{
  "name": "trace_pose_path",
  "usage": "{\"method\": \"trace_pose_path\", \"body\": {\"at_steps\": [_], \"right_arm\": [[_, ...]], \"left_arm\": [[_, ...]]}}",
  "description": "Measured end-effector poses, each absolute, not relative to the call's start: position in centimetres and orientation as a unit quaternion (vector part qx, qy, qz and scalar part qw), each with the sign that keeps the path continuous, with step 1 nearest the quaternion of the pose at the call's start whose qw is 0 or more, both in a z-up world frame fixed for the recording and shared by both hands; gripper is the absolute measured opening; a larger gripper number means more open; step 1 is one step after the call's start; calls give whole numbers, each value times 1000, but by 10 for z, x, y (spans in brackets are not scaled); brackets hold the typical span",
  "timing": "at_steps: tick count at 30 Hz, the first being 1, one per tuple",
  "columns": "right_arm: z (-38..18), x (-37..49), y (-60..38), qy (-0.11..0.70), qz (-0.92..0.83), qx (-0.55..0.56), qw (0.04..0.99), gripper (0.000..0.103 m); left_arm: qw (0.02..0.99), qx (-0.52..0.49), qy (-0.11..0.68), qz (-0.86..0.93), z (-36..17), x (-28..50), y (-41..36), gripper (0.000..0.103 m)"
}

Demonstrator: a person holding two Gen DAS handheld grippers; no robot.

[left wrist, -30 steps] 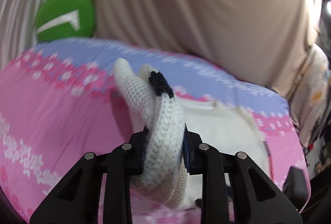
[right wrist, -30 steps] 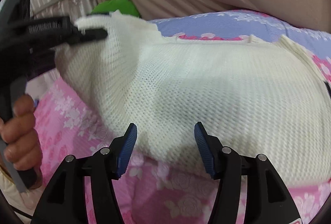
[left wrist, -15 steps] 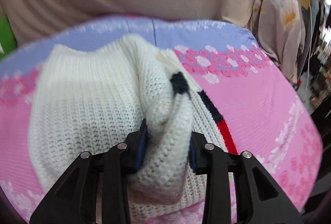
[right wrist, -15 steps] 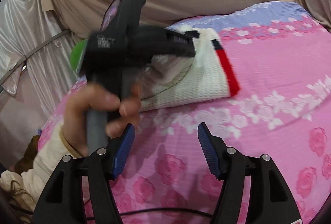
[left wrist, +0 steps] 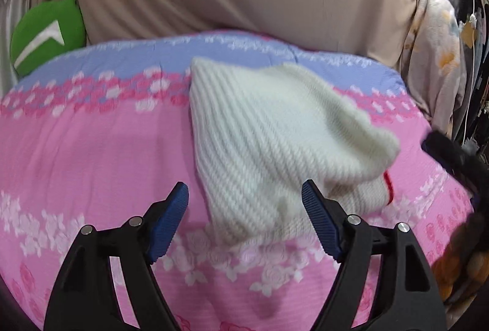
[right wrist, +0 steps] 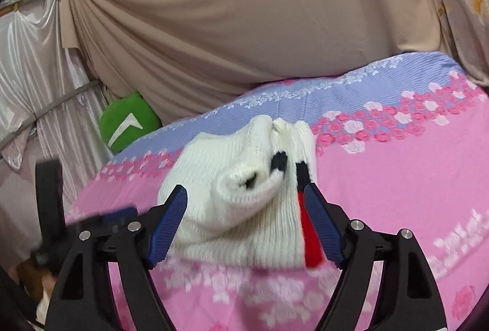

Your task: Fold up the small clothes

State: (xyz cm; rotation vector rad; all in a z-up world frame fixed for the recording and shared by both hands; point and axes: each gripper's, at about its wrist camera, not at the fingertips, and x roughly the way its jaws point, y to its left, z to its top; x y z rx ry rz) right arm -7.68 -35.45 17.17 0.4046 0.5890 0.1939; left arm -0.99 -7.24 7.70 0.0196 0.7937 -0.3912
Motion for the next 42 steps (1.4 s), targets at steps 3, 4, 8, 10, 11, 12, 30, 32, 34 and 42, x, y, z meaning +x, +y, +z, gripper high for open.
{"method": "trace_pose_path", "body": {"at_steps": [3, 4, 8, 10, 11, 12, 30, 32, 34, 42], "right_arm": [[150, -42, -345, 333, 102, 201, 916, 81], [144, -34, -340, 346, 103, 201, 910, 79], [156, -37, -347, 331, 149, 252, 897, 17], [177, -60, -358, 292, 167, 264, 904, 16], [177, -68, -361, 290, 156, 254, 909, 15], [169, -68, -362, 308, 134, 236, 912, 15], [178, -54, -372, 328, 56, 185, 925, 65], [171, -35, -367, 340, 58, 178, 922, 68], [158, -19, -361, 356, 66, 172, 916, 66], [168, -41, -377, 315, 14, 169, 934, 11]], "left_arm": [[890, 12, 400, -218, 67, -17, -81, 75], [887, 16, 403, -225, 64, -17, -86, 75], [895, 54, 406, -175, 54, -7, -93, 67], [895, 52, 413, -159, 49, -1, -84, 66], [894, 47, 416, -158, 48, 1, -80, 66], [893, 45, 418, -160, 47, 2, -78, 66], [922, 8, 350, -167, 115, 6, -63, 73], [919, 8, 359, -165, 111, 17, -74, 73], [911, -4, 378, -163, 102, 29, -82, 73], [916, 30, 381, -121, 88, 30, -88, 74]]}}
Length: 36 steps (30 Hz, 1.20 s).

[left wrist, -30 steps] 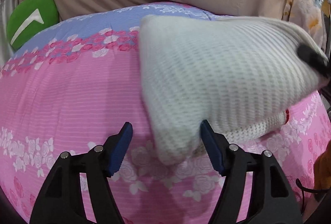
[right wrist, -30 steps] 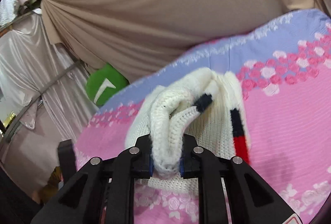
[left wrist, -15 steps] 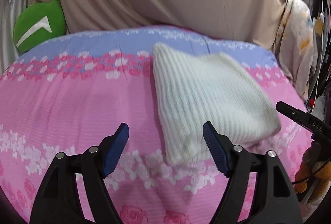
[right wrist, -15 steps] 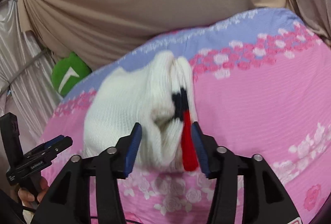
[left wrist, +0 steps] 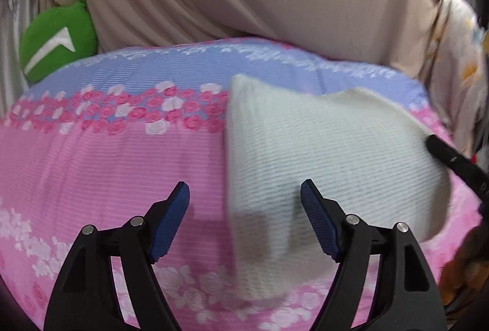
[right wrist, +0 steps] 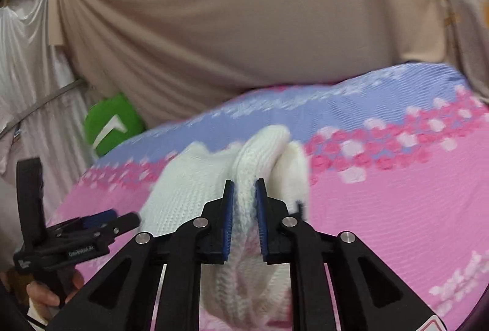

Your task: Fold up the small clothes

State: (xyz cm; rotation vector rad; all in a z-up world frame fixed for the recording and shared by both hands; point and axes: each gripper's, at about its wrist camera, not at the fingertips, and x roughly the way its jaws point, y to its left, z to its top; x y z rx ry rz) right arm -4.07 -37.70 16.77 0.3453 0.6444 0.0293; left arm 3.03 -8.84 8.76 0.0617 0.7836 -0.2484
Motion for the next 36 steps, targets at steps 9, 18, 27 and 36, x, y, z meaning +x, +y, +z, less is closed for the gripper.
{"method": "trace_pose_path", "body": {"at_steps": [9, 18, 27, 36], "right_arm": [[176, -62, -381, 305, 33, 196, 931, 16], [116, -82, -331, 417, 57, 109, 901, 12], [122, -85, -319, 433, 62, 80, 896, 21], [169, -111, -335, 363, 81, 102, 923, 23]], "left_arm": [[912, 10, 395, -110, 77, 30, -77, 78], [884, 38, 445, -134, 39, 8, -98, 78], [894, 63, 429, -109, 36, -4, -95, 81], [920, 34, 366, -134, 99, -21, -80, 80]]}}
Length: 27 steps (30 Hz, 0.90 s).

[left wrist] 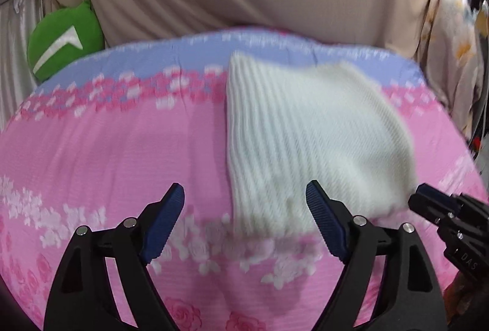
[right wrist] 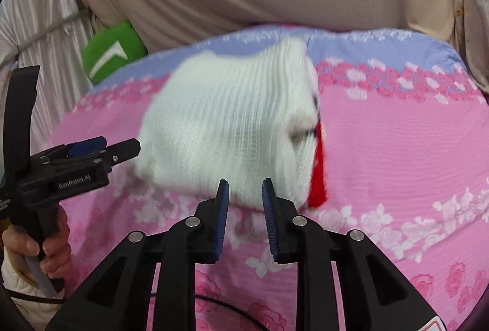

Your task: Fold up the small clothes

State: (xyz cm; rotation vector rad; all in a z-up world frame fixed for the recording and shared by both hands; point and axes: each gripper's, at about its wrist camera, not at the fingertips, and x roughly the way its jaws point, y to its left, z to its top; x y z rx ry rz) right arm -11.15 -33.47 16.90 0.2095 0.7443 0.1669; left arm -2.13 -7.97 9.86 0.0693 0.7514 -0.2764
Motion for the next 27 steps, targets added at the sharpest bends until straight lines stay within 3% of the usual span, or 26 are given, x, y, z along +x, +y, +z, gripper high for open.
{"method": "trace_pose_path", "body": {"at_steps": [6, 10, 11, 14, 16, 21, 26, 27], "right_arm": [[212, -72, -339, 310, 64, 76, 946, 24], [170, -25, -346, 371, 25, 68, 926, 25], [140, -4, -350, 422, 16, 69, 904, 32], [131, 0, -371, 427, 36, 142, 892, 43], [153, -11, -380, 402, 45, 171, 899, 37], [185, -22, -382, 354, 53, 165, 919, 37], [150, 26, -374, 413, 64, 156, 895, 38], [143, 32, -373, 421, 70, 161, 890, 29]], "left_arm": [[936, 24, 321, -140, 140, 9, -104, 80], [938, 35, 319, -133, 134, 22, -123, 87], [937, 51, 325, -118, 124, 30, -130, 87], [912, 82, 394, -78, 72, 65, -138, 83], [905, 31, 412, -102, 59, 74, -124, 85], [908, 24, 405, -104, 57, 77, -121, 90], [912, 29, 396, -107, 56, 75, -122, 93], [912, 28, 395, -108, 56, 75, -120, 94]]}}
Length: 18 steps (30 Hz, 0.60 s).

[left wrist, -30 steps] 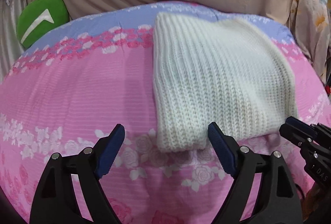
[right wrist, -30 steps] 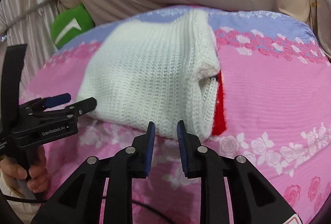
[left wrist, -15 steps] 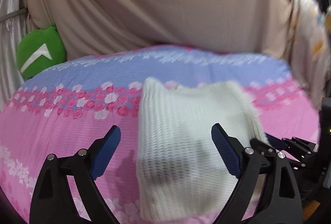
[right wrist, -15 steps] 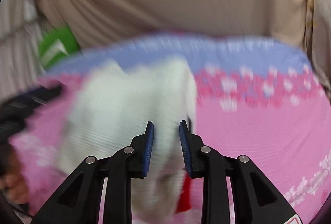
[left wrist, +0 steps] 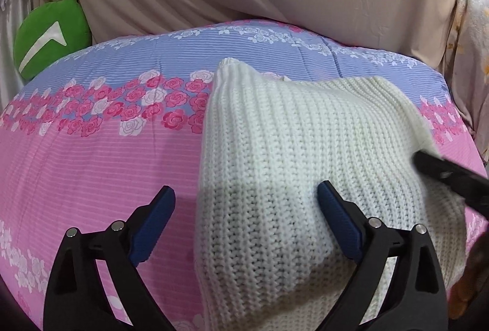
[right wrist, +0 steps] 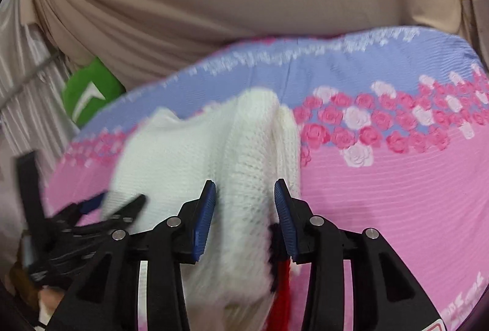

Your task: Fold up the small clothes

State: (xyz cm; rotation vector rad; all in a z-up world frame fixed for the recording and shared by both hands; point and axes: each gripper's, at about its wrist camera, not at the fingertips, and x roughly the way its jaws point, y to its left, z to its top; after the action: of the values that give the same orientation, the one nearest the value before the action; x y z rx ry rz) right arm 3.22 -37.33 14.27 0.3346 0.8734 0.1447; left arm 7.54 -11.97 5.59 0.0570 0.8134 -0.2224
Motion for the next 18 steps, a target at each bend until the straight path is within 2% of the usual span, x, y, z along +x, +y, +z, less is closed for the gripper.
{"method": "trace_pose_path", "body": {"at_steps": [2, 5, 7, 10, 11, 14, 18], "right_arm": [[151, 30, -373, 403, 84, 172, 895, 21], [187, 10, -375, 331, 105, 179, 921, 16], [186, 11, -374, 328, 92, 166, 925, 16], [131, 40, -367, 409, 28, 103, 906, 19], [126, 36, -369, 387, 38, 112, 914, 20], [143, 31, -375, 384, 25, 123, 915, 25], [169, -4, -373, 343, 30, 144, 928, 25]], "left_arm": [[913, 27, 391, -111, 54, 75, -117, 96], [911, 21, 394, -116, 53, 77, -115, 96], [912, 21, 394, -115, 53, 76, -116, 96], [913, 24, 391, -116, 51, 76, -117, 97], [913, 22, 390, -116, 49, 77, -117, 98], [913, 18, 390, -115, 48, 77, -116, 98], [914, 17, 388, -115, 46, 77, -115, 98]]}}
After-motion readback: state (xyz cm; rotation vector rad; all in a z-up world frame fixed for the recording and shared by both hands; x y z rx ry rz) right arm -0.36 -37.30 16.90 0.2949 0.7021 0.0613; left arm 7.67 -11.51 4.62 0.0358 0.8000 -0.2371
